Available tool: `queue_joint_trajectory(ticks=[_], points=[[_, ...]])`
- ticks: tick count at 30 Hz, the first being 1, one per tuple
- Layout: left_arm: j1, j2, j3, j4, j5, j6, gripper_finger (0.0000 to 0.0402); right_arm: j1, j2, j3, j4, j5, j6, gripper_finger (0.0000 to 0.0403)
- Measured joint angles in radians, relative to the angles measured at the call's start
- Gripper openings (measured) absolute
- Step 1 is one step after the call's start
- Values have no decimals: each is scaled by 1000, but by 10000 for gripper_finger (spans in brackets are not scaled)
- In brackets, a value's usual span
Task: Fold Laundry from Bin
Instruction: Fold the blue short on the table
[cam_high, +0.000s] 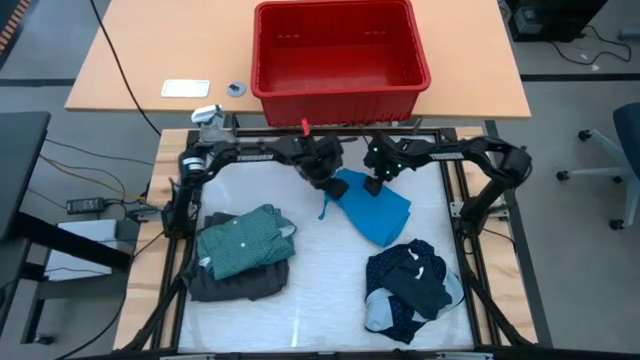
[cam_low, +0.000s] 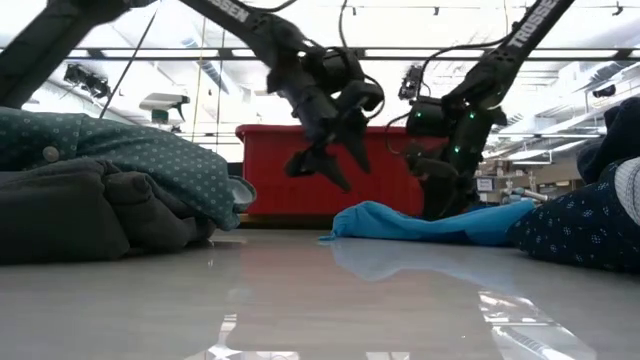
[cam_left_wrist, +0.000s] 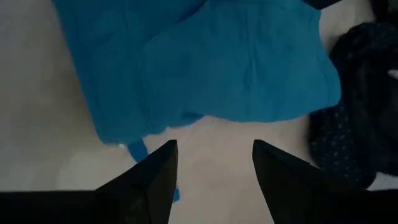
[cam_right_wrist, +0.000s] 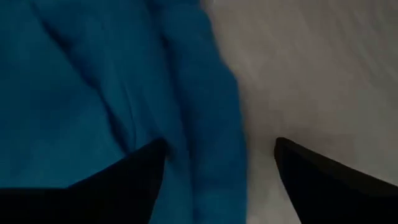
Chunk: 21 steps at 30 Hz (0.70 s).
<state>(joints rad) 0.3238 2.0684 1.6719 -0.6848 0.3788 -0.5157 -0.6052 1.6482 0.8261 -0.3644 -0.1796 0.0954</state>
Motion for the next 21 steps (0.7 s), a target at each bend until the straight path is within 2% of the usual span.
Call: queue_joint_trajectory(ticks=[3,6,9,12,14,16,21], points=[[-19,-59,-146,121,0,-92,213,0,40,21,-49,-21,63,298],[-43,-116,-280,239,1,-182,213,24,38,19,-134,-80,181,257],[-65,-163,-376,310,4,-251,213,70,-10,-3,-238,-170,371,212],[-83,-198,-456,367,-8,-309,213,136,-85,-19,-293,-225,494,189],[-88,-219,-495,434,-14,-338,213,164,-139,-12,-252,-225,507,186],[-94,-226,-527,500,-10,-360,213,168,-182,-12,-256,-174,493,192],[-94,-208,-587,745,-7,-451,213,116,-251,-13,-248,-115,458,231]])
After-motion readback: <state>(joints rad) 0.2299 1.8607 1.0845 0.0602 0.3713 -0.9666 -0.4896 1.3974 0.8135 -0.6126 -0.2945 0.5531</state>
